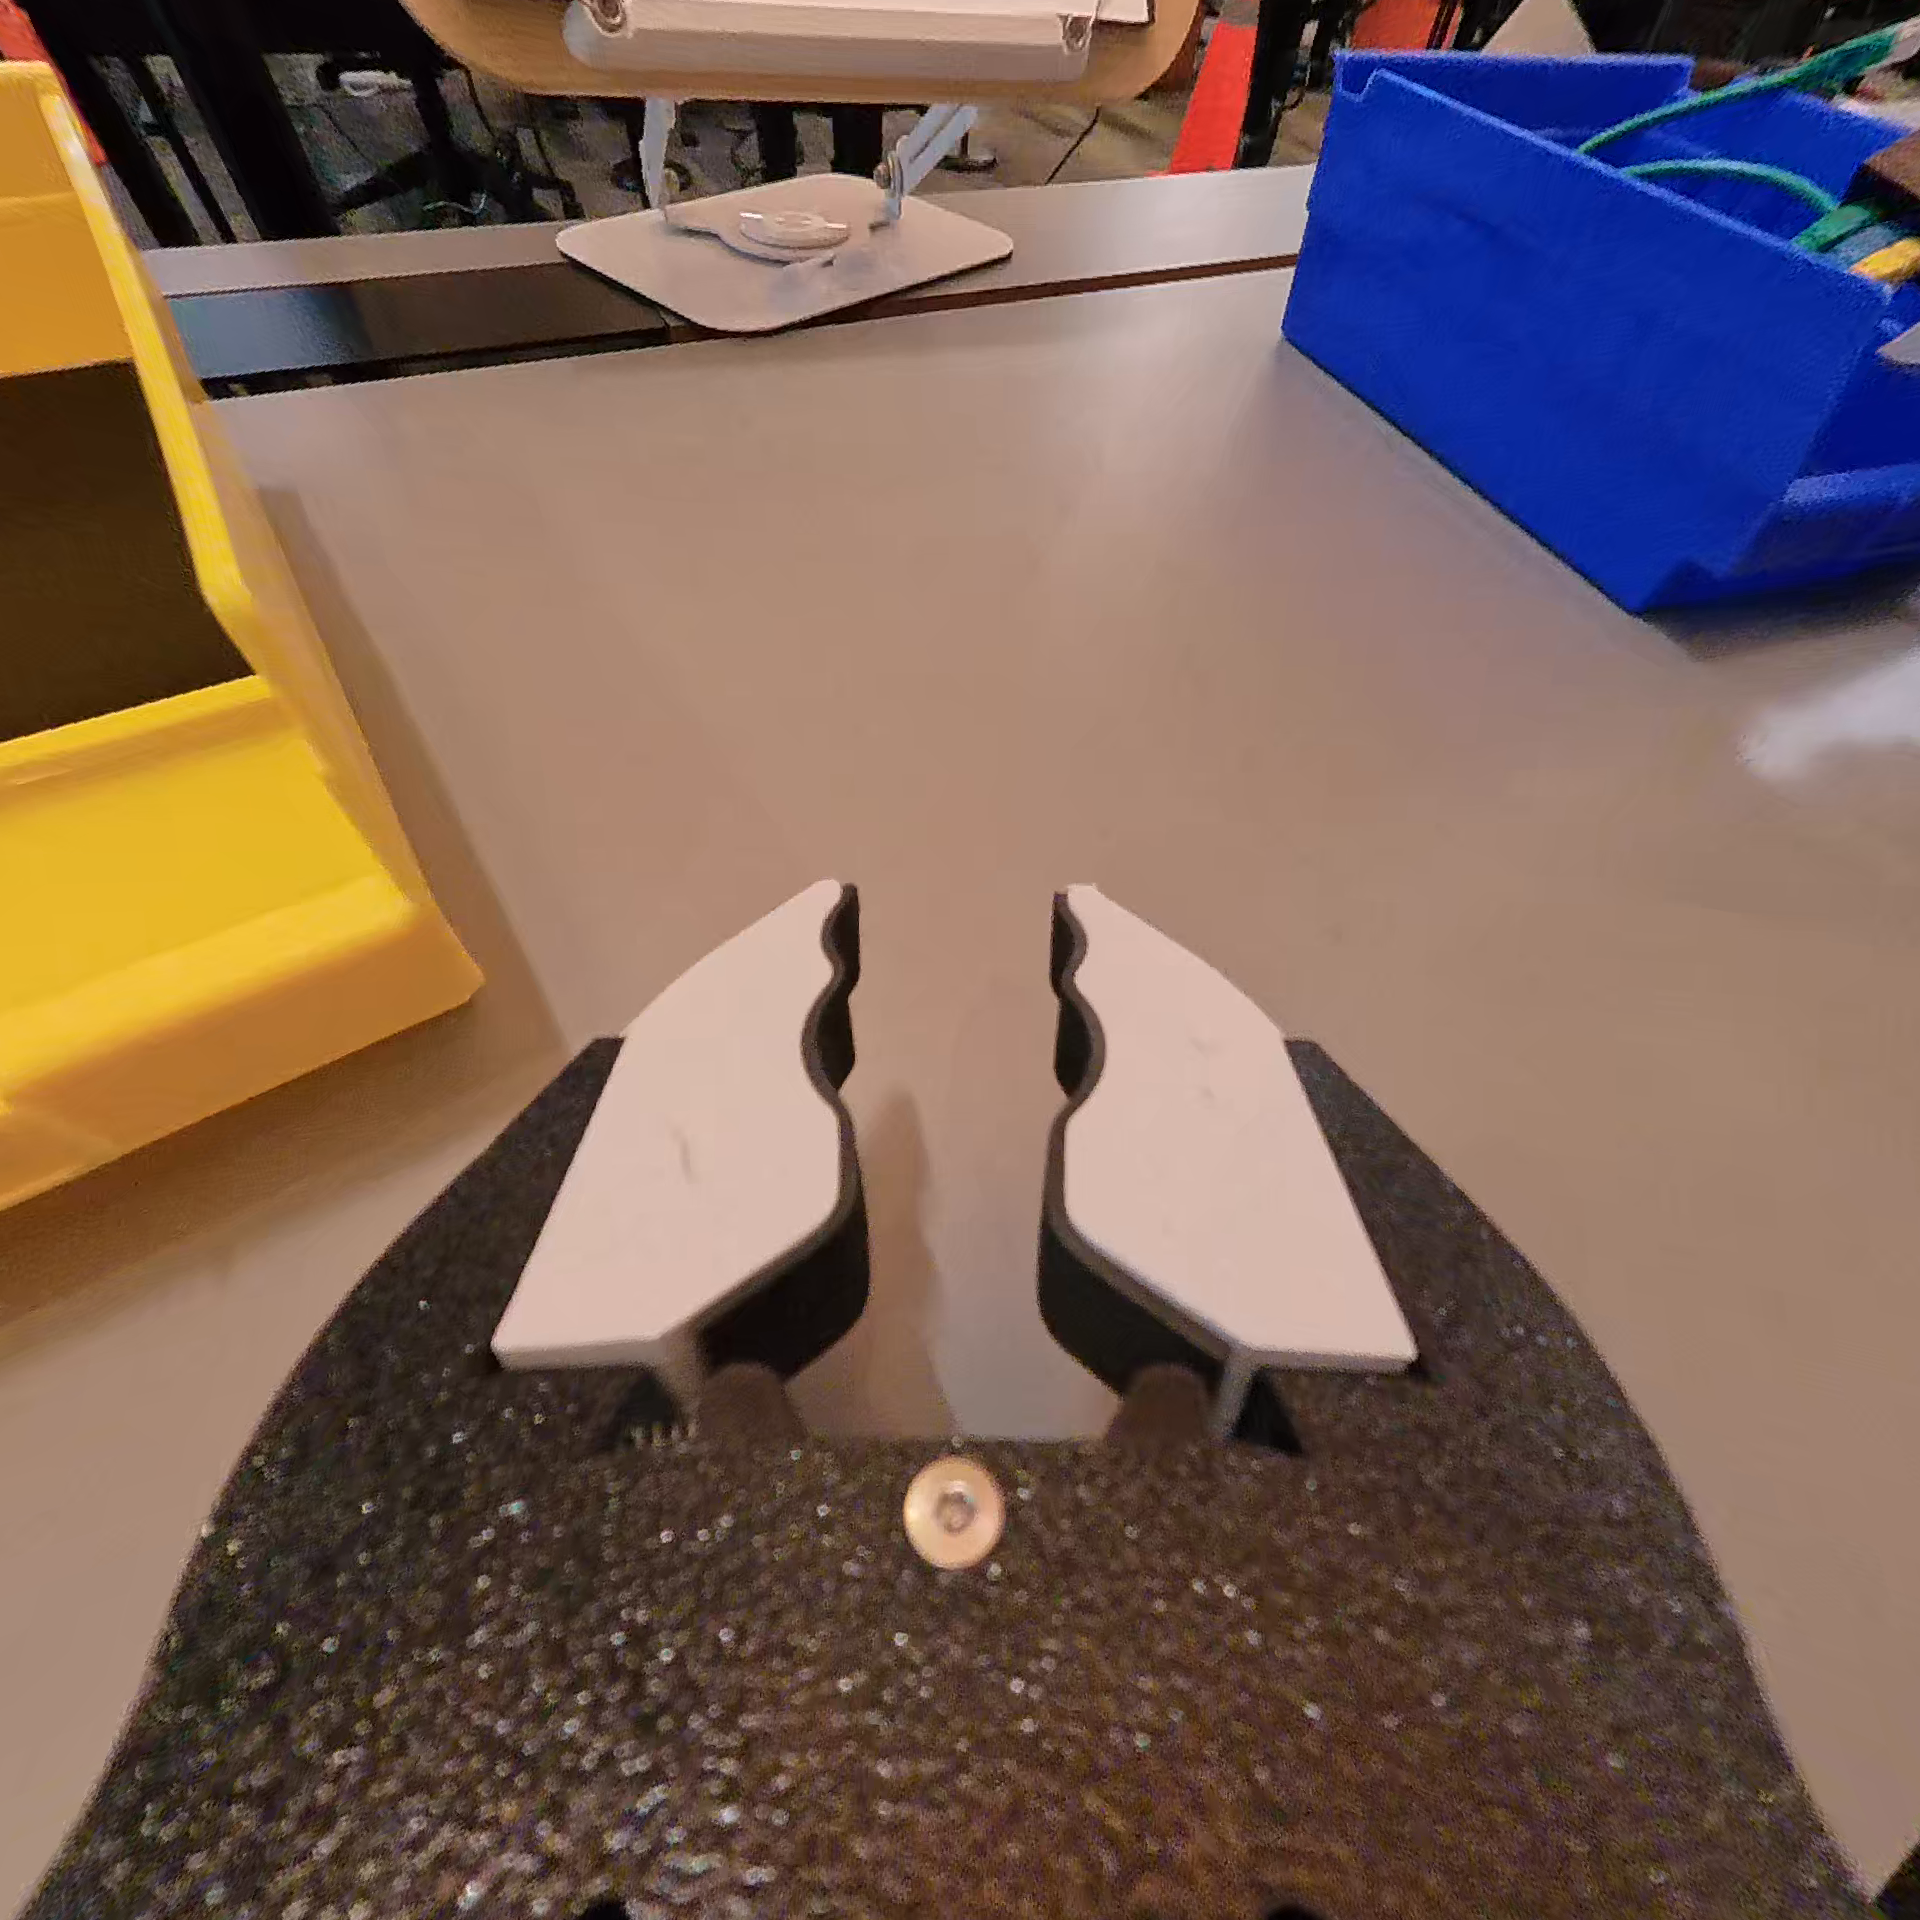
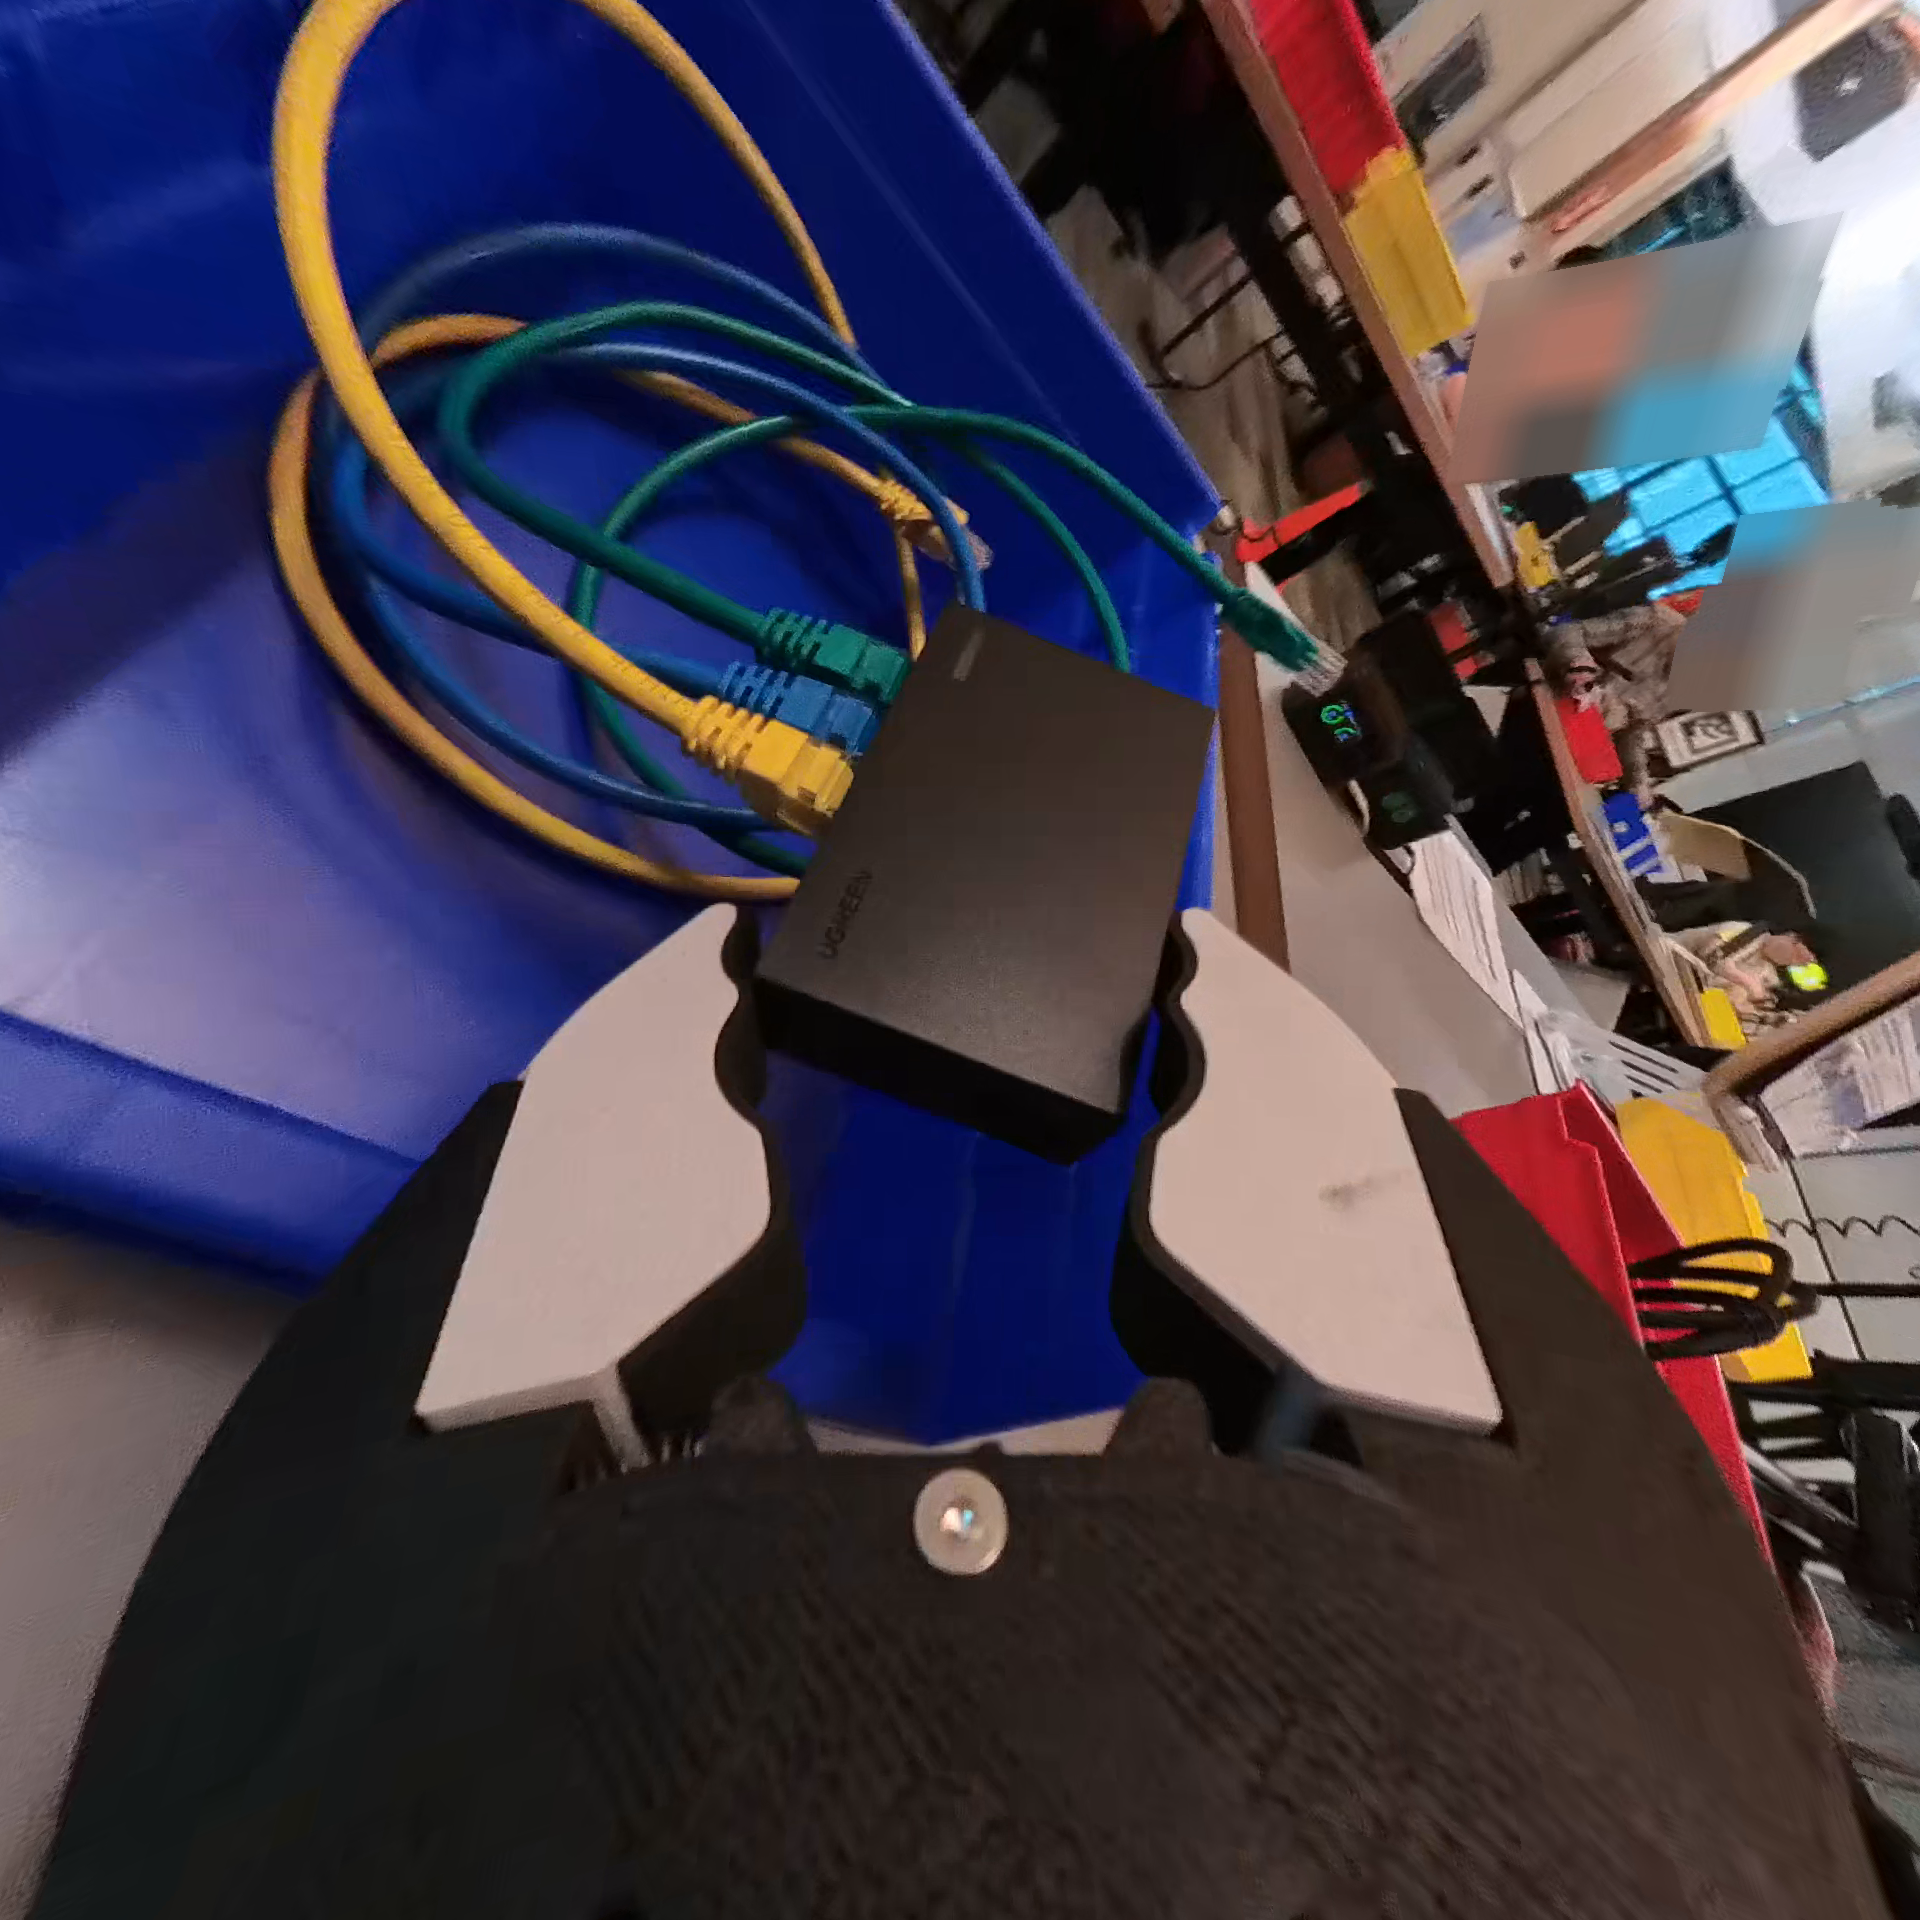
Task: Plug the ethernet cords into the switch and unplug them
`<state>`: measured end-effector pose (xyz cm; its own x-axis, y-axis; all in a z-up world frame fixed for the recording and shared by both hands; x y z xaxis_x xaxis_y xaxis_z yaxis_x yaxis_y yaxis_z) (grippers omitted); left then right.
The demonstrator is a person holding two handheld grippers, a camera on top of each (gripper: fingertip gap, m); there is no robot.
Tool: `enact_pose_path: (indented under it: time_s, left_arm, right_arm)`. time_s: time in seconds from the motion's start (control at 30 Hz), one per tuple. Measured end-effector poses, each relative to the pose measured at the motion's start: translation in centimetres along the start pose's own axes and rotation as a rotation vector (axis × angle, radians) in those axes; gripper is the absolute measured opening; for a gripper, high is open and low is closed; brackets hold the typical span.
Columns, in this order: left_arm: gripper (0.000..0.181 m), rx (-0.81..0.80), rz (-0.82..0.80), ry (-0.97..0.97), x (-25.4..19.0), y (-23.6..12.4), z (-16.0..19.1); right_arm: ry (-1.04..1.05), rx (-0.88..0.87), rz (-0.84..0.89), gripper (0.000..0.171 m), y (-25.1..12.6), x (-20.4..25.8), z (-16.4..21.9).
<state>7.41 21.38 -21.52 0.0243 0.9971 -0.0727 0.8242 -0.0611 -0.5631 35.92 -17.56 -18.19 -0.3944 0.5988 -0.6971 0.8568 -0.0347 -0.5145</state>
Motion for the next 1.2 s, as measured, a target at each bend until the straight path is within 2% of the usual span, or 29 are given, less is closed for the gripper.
enact_pose_path:
  time_s: [0.03, 0.13, 0.23, 0.33, 0.53, 0.67, 0.8, 0.9, 1.0, 1.03, 1.1, 1.2]
  left_arm:
    - [0.035, 0.010, -0.008, 0.006, 0.0, 0.1, 0.0]
    - [0.040, 0.053, -0.027, 0.019, -0.3, 0.7, 0.2]
    - [0.049, 0.069, 0.023, 0.001, -2.1, 1.3, -0.3]
    - [0.060, 0.109, 0.070, 0.046, -5.1, 2.1, -1.1]
    - [0.077, 0.121, 0.203, 0.166, -13.5, 4.2, -6.0]
    - [0.083, 0.102, 0.291, 0.164, -19.5, 8.0, -11.4]
    - [0.090, 0.201, 0.234, 0.123, -23.6, 14.4, -15.1]
    - [0.089, 0.287, 0.046, 0.153, -23.9, 19.5, -15.6]
    - [0.069, 0.430, -0.116, 0.160, -23.1, 23.2, -14.0]
    - [0.059, 0.462, -0.113, 0.174, -23.2, 23.8, -13.5]
    - [0.042, 0.405, -0.030, 0.207, -23.8, 24.3, -14.0]
    - [0.033, 0.362, 0.037, 0.200, -23.4, 24.2, -14.0]
  right_arm:
    - [-0.016, 0.008, -0.022, 0.075, -0.1, 0.1, 0.0]
    - [-0.066, -0.002, -0.102, 0.084, -0.7, 0.5, 0.1]
    - [0.006, -0.053, -0.104, 0.093, -2.3, -0.6, -0.1]
    - [0.170, -0.158, -0.209, 0.106, -4.4, -1.3, -0.1]
    - [0.544, -0.366, -0.377, 0.107, -8.5, -1.1, 2.1]
    - [0.663, -0.466, -0.356, 0.103, -9.7, -2.3, 3.2]
    - [0.687, -0.469, -0.269, 0.100, -10.1, -5.2, 4.4]
    - [0.723, -0.458, -0.298, 0.097, -9.7, -5.7, 5.3]
    - [0.769, -0.471, -0.315, 0.091, -9.3, -6.0, 5.7]
    - [0.775, -0.476, -0.325, 0.090, -9.2, -6.0, 5.7]
    - [0.763, -0.470, -0.347, 0.088, -9.0, -5.5, 5.5]
    - [0.734, -0.463, -0.354, 0.087, -8.9, -5.0, 5.2]
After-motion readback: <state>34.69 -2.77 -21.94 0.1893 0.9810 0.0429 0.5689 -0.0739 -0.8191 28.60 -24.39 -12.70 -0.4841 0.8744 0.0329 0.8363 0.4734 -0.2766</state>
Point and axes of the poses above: each gripper's, where its closed fingertips meet, y out along the fingers, z out of its underside, x = y × z across the jaws, the point moved 4 cm from there along -y, back along the fingers, and after that the axes turned 11 degrees about x, right-handed, at the moved point
